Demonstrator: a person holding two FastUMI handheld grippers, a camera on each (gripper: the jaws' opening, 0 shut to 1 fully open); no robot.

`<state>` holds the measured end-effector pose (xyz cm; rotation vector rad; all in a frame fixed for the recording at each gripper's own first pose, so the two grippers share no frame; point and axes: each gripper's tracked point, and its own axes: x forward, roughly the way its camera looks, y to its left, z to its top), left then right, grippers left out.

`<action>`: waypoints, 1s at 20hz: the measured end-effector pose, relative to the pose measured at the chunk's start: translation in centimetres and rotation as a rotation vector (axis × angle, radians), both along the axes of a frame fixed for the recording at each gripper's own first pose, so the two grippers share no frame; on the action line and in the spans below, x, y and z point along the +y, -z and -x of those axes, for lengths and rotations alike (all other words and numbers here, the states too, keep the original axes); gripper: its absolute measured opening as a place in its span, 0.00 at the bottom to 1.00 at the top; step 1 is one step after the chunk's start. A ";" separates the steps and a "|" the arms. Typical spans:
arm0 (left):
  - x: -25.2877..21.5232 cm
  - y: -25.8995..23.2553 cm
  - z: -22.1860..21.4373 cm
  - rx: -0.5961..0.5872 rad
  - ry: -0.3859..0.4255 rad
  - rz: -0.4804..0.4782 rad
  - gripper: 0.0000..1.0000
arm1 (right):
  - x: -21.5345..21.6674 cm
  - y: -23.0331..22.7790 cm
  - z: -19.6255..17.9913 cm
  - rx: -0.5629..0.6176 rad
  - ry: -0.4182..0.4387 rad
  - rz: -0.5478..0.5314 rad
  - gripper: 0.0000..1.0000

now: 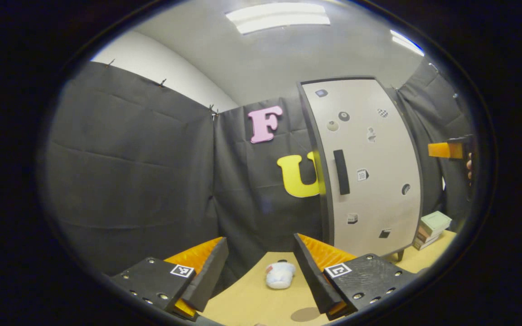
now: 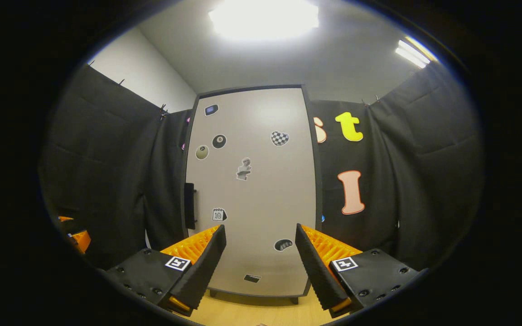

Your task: Open the cabinet door with the right hand, grasp the bottle in the cabinet with the left hand and place it on the coaster, then close the cabinet door with the right hand.

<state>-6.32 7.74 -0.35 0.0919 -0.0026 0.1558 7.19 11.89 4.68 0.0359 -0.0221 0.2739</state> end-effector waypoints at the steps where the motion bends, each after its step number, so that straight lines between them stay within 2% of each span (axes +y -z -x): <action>1: 0.5 0.0 0.3 0.003 -0.010 0.006 0.87 | 1.1 -0.2 -0.5 0.003 -0.017 0.003 0.97; 3: 1.6 0.2 0.6 0.006 -0.031 0.012 0.89 | 2.9 -0.3 -1.5 0.014 -0.047 0.006 0.97; 10: 5.4 0.3 2.4 0.008 -0.084 -0.007 0.87 | 9.6 -1.5 -4.9 0.028 -0.104 -0.018 0.97; 14: 7.2 0.8 2.8 0.013 -0.112 -0.003 0.89 | 13.1 -1.2 -6.8 0.041 -0.101 0.012 0.96; 20: 11.1 1.6 4.5 0.020 -0.154 -0.003 0.87 | 17.9 0.2 -9.4 0.087 -0.103 0.043 0.97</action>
